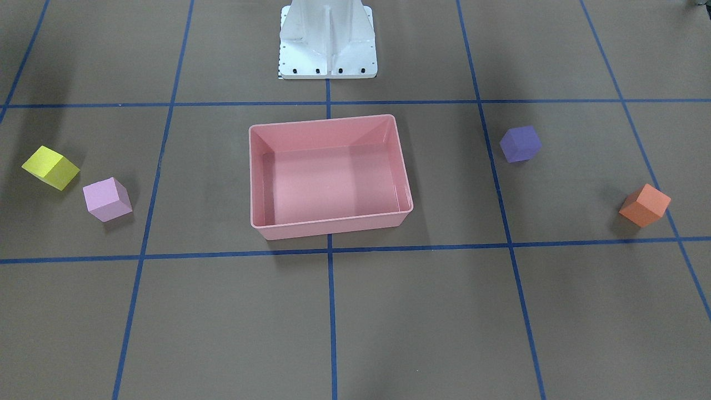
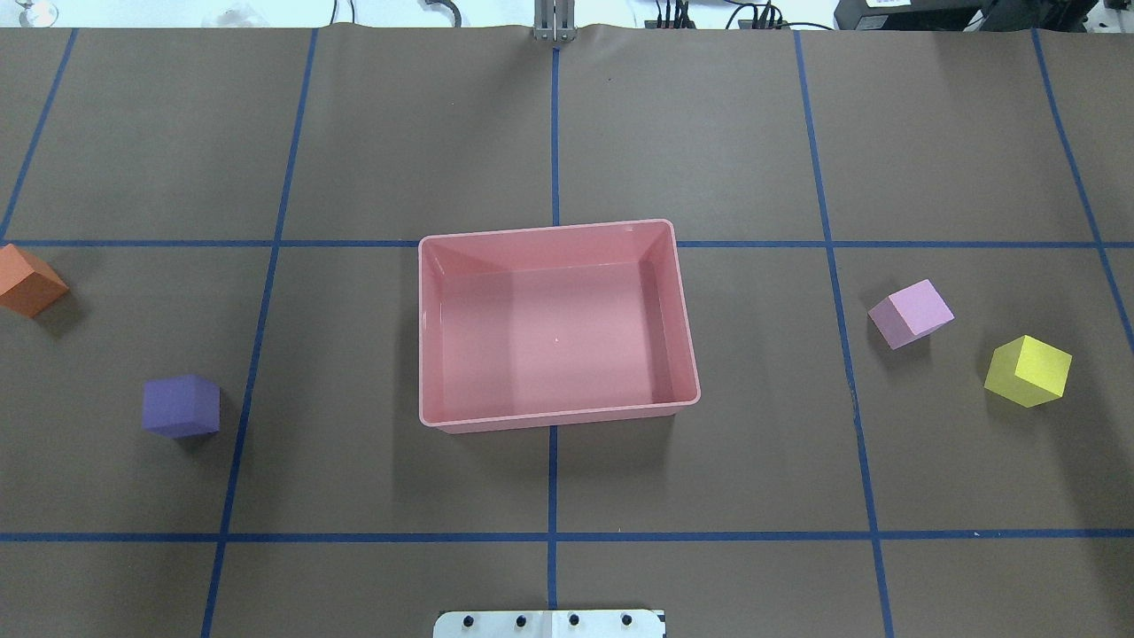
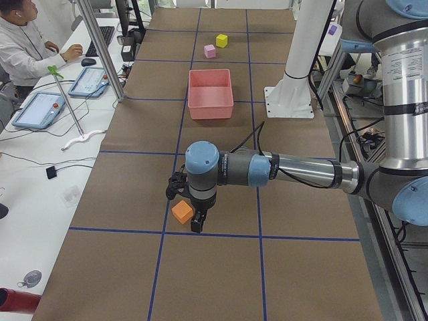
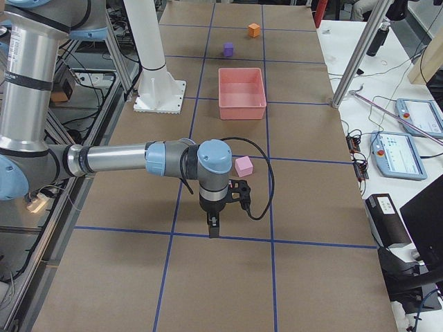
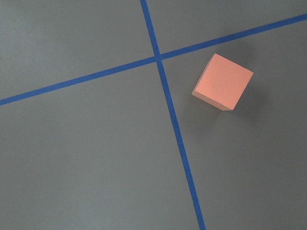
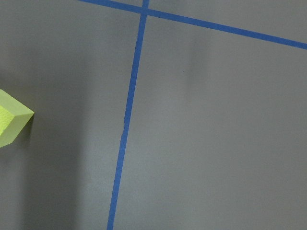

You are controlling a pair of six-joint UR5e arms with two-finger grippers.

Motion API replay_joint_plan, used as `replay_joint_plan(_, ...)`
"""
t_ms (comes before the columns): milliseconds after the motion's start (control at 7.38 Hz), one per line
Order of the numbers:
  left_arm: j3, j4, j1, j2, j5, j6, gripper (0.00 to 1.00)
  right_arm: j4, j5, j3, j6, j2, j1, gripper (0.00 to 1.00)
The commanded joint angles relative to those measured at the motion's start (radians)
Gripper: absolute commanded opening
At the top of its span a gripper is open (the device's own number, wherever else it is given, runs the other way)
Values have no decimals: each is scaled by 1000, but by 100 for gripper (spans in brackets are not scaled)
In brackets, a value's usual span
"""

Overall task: Place blocks into pink bin with both arms
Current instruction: 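Move the left gripper toward the orange cube while the right gripper approaches the lavender cube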

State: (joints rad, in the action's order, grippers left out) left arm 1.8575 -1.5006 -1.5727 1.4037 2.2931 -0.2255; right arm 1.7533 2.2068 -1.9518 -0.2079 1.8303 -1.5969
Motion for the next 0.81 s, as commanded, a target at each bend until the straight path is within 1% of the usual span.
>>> replay_joint_plan(0, 2, -1, 0, 1, 0, -2, 100, -33, 23, -1, 4, -5, 0, 100)
replay_joint_plan(136, 2, -1, 0, 3, 2, -2, 100, -102, 25, 7, 7, -3, 0, 100)
replay_joint_plan(407, 3, -3, 5, 11, -4, -2, 100, -165, 25, 11, 11, -3, 0, 100)
replay_joint_plan(542, -1, -4, 8, 21, -6, 0, 100, -225, 37, 19, 15, -5, 9, 100)
replay_joint_plan(678, -21, -9, 10, 73, 2, 5, 100, -254, 94, 25, 24, -34, 52, 100)
